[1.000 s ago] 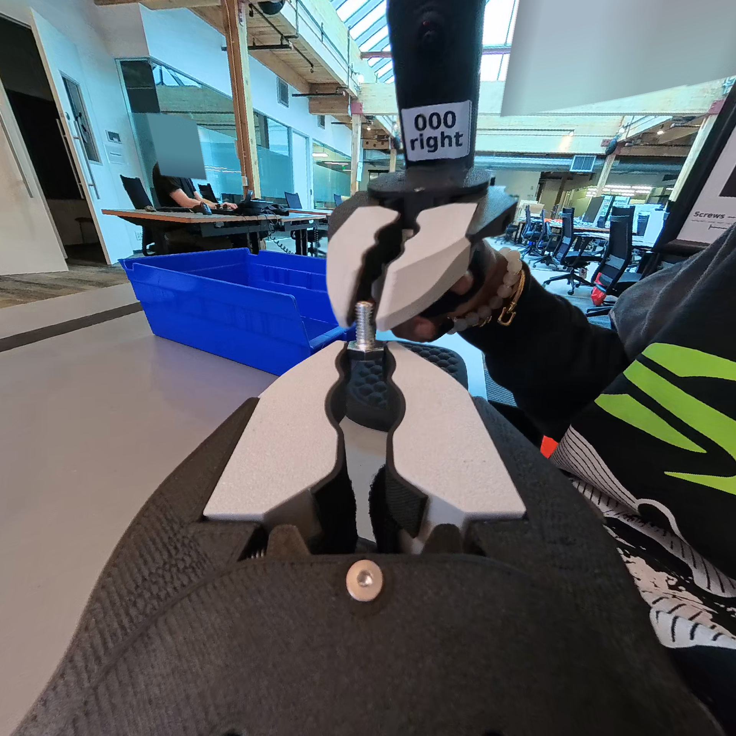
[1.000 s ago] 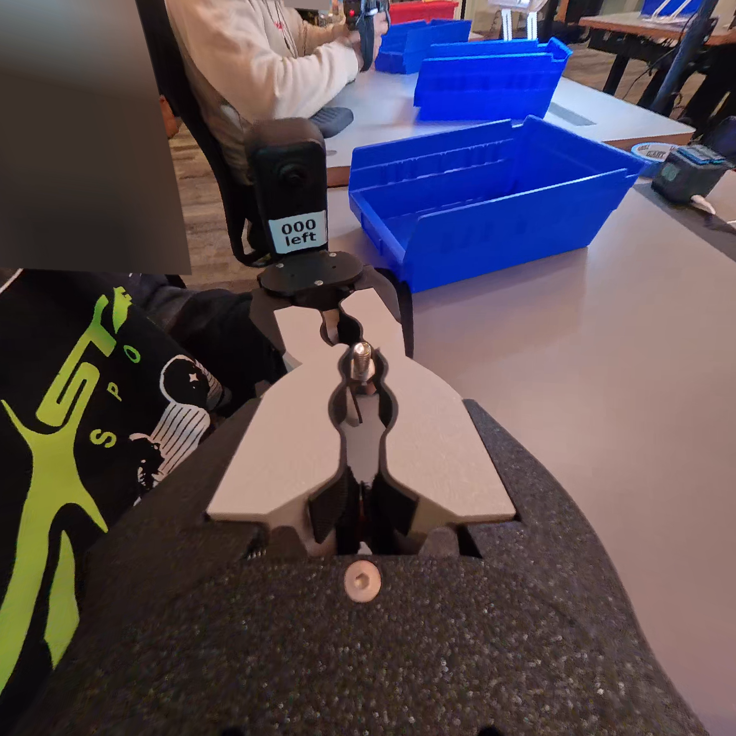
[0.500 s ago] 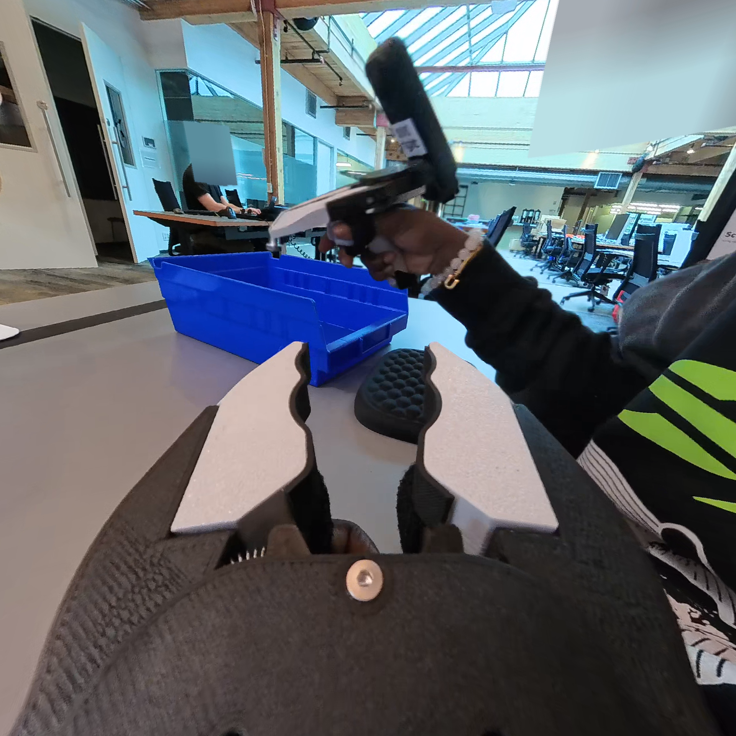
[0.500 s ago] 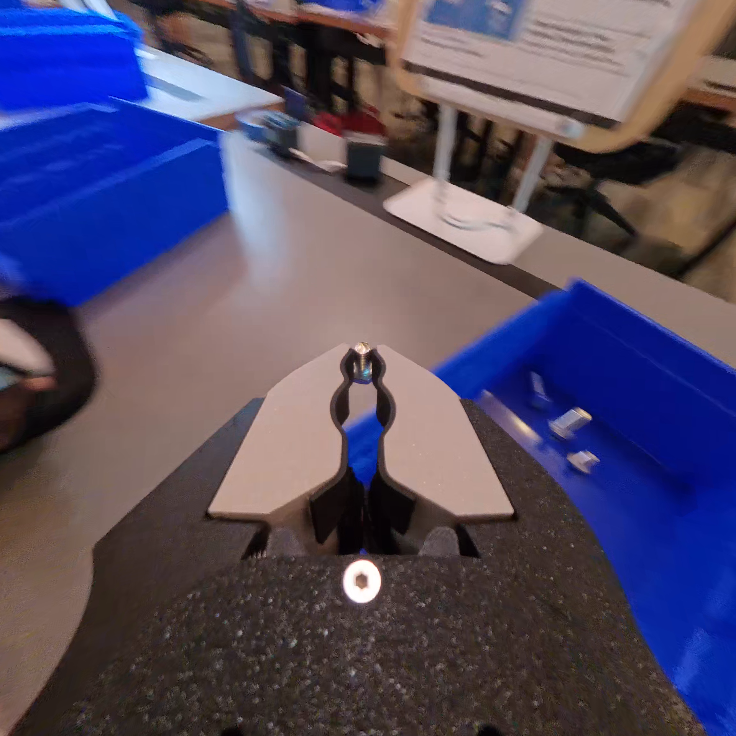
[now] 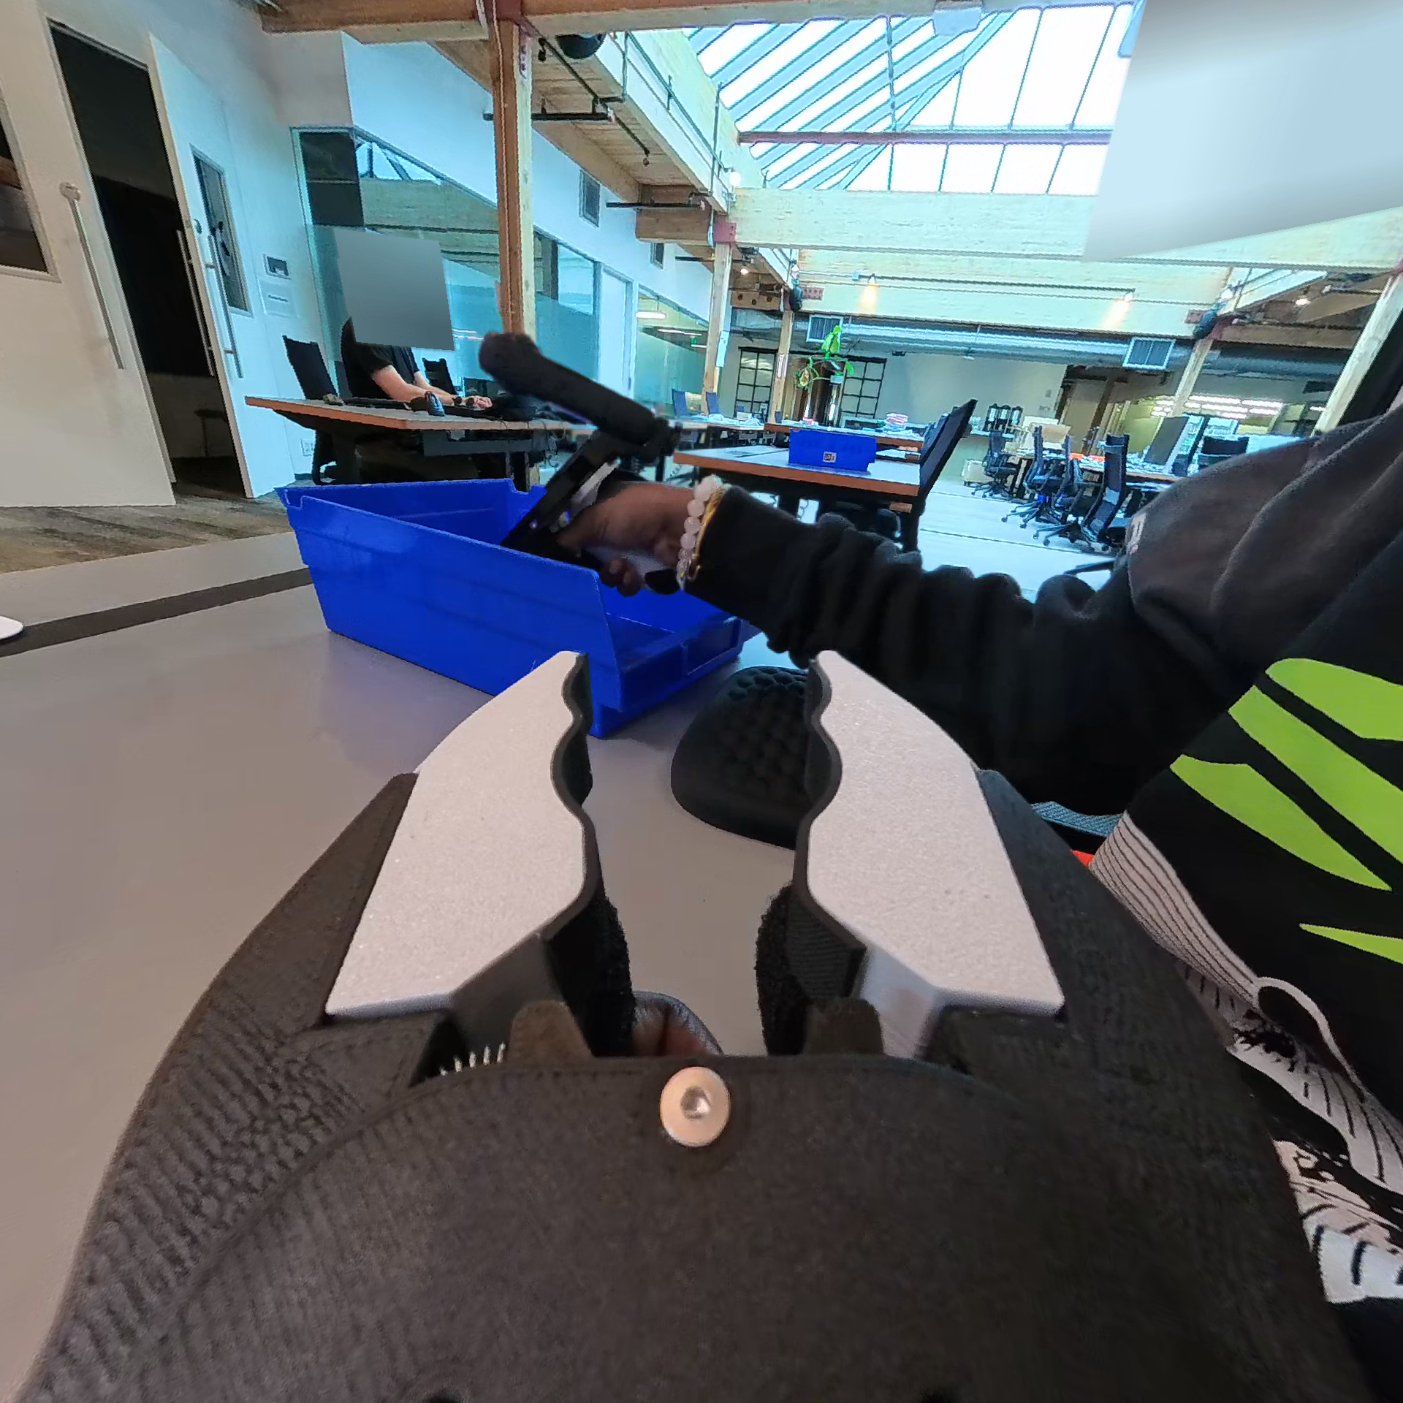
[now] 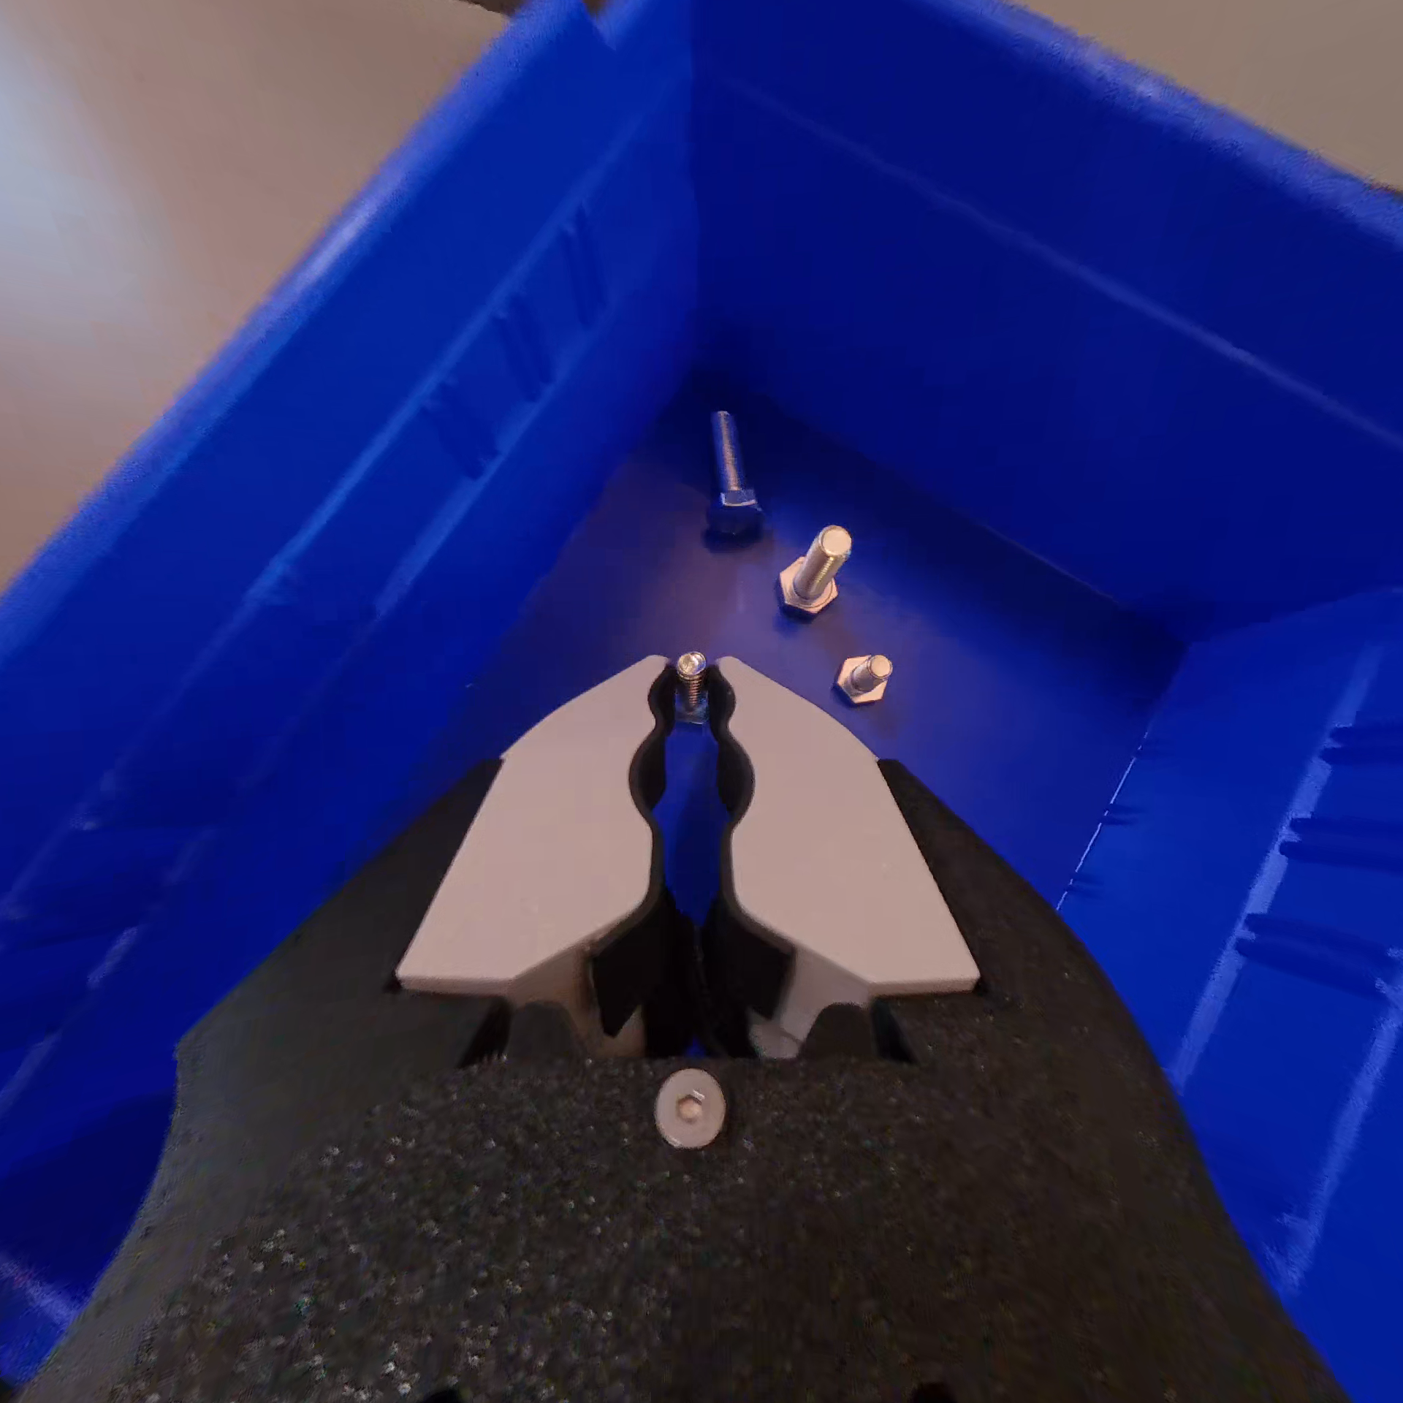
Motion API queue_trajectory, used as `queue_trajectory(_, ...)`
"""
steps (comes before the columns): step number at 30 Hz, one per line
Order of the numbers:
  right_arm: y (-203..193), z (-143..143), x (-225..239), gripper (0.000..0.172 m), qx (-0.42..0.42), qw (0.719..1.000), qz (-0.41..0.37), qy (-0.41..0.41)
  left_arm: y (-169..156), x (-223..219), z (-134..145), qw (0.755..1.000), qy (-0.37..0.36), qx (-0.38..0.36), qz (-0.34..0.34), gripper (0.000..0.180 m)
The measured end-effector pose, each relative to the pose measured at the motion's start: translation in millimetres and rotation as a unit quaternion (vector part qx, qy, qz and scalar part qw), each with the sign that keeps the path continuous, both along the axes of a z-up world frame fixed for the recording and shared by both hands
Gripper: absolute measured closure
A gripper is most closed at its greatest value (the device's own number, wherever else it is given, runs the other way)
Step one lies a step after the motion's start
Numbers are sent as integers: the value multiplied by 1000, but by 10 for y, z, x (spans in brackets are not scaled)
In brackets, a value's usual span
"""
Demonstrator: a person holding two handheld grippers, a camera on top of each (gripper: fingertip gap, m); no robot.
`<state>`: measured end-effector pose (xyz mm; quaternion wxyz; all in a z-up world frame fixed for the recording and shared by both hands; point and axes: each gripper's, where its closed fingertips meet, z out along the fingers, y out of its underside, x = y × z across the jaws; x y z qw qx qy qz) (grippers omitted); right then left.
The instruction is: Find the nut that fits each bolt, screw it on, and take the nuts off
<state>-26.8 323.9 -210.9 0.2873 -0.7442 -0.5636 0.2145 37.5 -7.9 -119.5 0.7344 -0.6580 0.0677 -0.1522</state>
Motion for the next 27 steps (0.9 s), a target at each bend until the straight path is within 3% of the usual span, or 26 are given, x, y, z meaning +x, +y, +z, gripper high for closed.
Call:
queue_trajectory(5,99,-192,14,163,-8,1000,-16,-18,0,-5,0,1000,0,1,1,127)
queue_trajectory(9,101,-173,32,159,-11,1000,-20,-14,2,-4,-3,1000,1,0,1,127)
queue_trajectory(13,23,105,80,156,14,999,-24,34,6,-10,-5,1000,0,-1,2,127)
queue_trajectory(16,-260,542,128,151,46,991,6,124,9,-17,-6,1000,-2,-1,3,127)
queue_trajectory(19,-819,1043,219,150,52,962,76,256,10,-23,-5,1000,-3,-1,4,127)
queue_trajectory(22,-1486,1345,424,149,31,911,167,377,11,-28,-5,1000,-2,0,7,127)
queue_trajectory(24,-1789,1365,575,149,15,881,197,430,13,-33,-3,1000,-1,0,11,127)
queue_trajectory(27,-1987,1215,708,149,8,862,207,462,-7,-38,23,1000,2,4,15,129)
